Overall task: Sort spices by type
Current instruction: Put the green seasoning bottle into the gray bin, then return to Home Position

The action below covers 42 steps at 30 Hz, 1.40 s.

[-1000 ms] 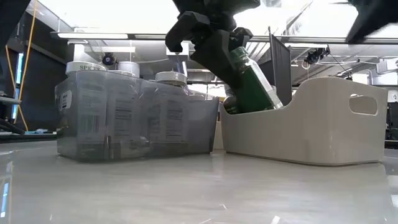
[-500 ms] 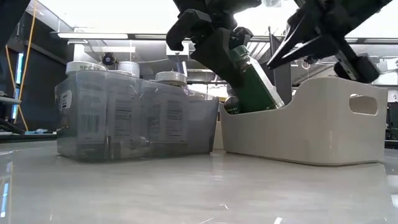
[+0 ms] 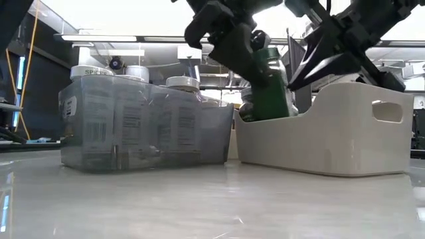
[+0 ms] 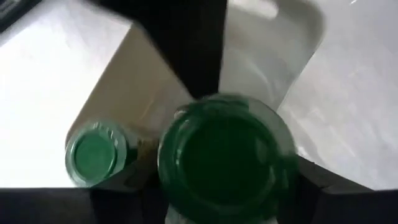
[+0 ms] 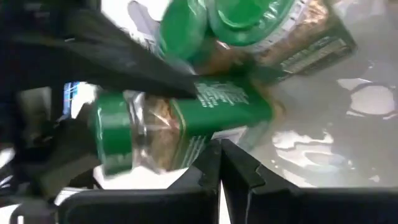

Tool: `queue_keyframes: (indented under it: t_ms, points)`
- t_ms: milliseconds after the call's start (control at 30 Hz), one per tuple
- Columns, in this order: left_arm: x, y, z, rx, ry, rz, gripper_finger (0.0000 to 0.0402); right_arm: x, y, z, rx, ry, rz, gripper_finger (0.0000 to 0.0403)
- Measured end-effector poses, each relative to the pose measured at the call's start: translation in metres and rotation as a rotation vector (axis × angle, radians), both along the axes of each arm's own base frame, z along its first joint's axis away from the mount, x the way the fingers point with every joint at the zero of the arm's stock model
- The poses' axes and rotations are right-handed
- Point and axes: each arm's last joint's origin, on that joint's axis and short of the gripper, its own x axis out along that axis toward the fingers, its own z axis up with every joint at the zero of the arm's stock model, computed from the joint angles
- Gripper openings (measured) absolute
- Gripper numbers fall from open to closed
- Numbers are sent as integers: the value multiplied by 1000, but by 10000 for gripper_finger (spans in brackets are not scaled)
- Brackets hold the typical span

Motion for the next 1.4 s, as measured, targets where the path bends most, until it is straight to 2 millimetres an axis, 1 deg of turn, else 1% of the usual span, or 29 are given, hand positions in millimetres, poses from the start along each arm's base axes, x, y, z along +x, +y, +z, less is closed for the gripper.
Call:
queue_keyframes:
  t_ms: [200, 333, 433, 533, 633, 733, 833, 933, 1000, 1067, 1133, 1200, 1300, 1400]
  points:
    - [1, -1, 1, -22, -12, 3, 237, -1, -1, -13, 16, 29, -43, 0]
    - [1, -1, 2, -25, -9, 9, 251, 3, 0, -19, 33, 34, -56, 0]
    - [0, -1, 1, -15, 0, 3, 253, 3, 0, -20, 38, 38, -51, 0]
    - [-2, 0, 4, 22, 2, 2, 254, 2, -1, -14, 15, 28, -26, 0]
    - [-8, 1, 16, 33, -10, 10, 254, -2, -3, -3, -2, 8, 2, 0]
    - [-16, 2, 33, 24, -40, 21, 254, -10, -5, 7, -21, 12, 29, 0]
    - [-29, 4, 56, -12, -57, 66, 254, -18, -9, 15, -39, 26, 51, 0]
    - [-50, 7, 79, -74, -44, 130, 254, -23, -11, 22, -68, 26, 82, 0]
    - [-65, 8, 91, -163, -25, 163, 254, -25, -13, 27, -93, 16, 117, 0]
    - [-83, 9, 98, -267, -20, 187, 254, -27, -14, 31, -121, 10, 151, 0]
    - [-104, 10, 103, -342, -61, 220, 253, -31, -16, 36, -151, 7, 179, 0]
    - [-127, 13, 104, -419, -131, 272, 251, -35, -18, 42, -175, -2, 201, 0]
    - [-164, 20, 98, -528, -279, 392, 246, -45, -23, 50, -214, 3, 234, 0]
    - [-201, 30, 98, -600, -521, 488, 234, -55, -28, 60, -255, -10, 273, 0]
